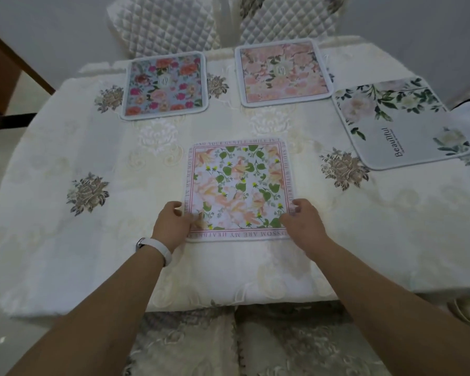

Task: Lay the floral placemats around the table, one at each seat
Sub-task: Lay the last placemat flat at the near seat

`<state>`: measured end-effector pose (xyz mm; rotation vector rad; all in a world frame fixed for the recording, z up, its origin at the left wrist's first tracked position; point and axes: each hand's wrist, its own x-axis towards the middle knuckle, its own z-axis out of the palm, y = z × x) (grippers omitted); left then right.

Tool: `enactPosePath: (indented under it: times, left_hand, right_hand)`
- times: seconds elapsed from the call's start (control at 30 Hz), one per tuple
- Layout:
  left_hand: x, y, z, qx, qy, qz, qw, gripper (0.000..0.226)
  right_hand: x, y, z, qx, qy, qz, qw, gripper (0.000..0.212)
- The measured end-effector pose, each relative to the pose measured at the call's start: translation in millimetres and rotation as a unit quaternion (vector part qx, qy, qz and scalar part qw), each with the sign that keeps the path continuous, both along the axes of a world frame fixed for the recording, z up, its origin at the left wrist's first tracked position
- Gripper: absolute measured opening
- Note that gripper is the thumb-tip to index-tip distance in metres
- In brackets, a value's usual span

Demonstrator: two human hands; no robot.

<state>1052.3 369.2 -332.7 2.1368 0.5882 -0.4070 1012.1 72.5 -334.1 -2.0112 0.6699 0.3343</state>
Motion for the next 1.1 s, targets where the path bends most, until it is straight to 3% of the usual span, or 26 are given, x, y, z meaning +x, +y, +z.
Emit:
enactPosePath:
  times: [0.17,0.3,0.6,0.93,1.1]
  left_hand:
    - [4,1,-5,-0.024,0.011,0.041,0.999,0.052]
    - [3,5,-10,-0.018,0.009,0.044,0.999,0.026]
    - [-39,-5,-7,-0.026,0.025,-0.026,0.999,0.012]
    - [-97,-47,6,-0.168,0.023,-0.075,0.983,0.014]
    - [-108,-71,17,-0.192,-0.002,-0.098,0.977,0.017]
  right_hand:
    - [8,-8,-8,0.037,0.009,-0.089,0.995,0.063]
    - [5,-22,-11,0.091,0.029,-0.084,0.992,0.009]
    - [-44,-38,6,0.043,0.046,-0.057,0.996,0.004]
    - [-122,-76,47,-0.040,0.007,-0.110,0.993,0.006]
    - [-146,-95,53,-0.069,-0.005,-0.124,0.990,0.006]
